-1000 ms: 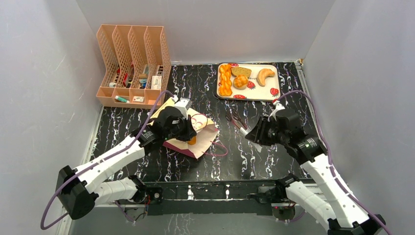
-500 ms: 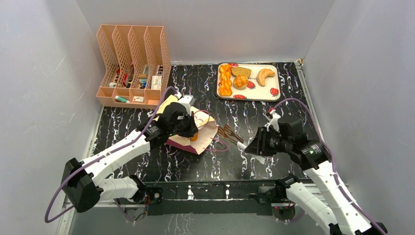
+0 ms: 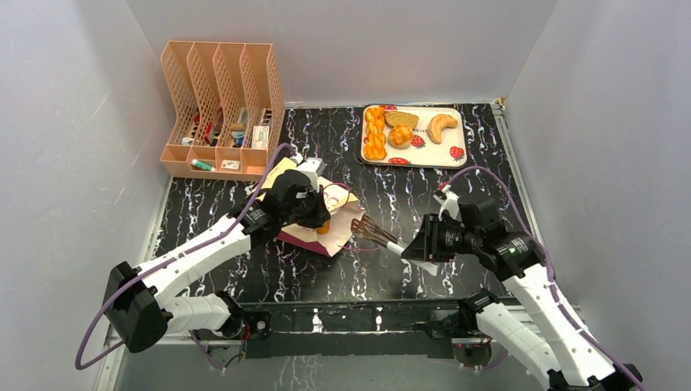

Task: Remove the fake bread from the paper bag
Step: Take out the fake bread from the paper bag.

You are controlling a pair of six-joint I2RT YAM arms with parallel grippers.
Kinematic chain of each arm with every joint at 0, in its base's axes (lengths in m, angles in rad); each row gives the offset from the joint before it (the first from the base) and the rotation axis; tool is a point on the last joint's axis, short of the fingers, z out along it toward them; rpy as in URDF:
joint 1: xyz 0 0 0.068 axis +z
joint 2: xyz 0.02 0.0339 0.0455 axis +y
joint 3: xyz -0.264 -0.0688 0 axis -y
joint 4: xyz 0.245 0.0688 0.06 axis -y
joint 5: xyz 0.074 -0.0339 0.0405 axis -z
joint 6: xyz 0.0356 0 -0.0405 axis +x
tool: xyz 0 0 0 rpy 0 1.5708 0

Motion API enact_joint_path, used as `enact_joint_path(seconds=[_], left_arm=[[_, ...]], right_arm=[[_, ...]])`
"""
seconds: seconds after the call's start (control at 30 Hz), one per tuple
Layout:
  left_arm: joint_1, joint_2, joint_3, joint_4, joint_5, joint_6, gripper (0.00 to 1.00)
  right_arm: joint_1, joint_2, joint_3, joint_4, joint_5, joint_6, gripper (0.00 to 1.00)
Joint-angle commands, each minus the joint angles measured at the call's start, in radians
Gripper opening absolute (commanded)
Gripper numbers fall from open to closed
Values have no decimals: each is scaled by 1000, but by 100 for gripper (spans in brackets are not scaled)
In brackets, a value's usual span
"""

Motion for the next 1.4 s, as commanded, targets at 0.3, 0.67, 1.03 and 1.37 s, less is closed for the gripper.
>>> enact_joint_path(seconds=[0.3, 0.67, 1.03, 1.37], left_arm=[[-3, 27, 70, 27, 53, 28, 0], [-3, 15, 91, -3, 86, 41, 0], [-3, 5, 91, -18, 107, 41, 0], [-3, -5, 105, -41, 109, 44, 0]], right_arm=[[264, 131, -41, 362, 126, 127, 31], [304, 233, -54, 450, 211, 116, 35], [304, 321, -83, 557, 182, 109, 38], [309, 392, -82, 653, 150, 113, 39]])
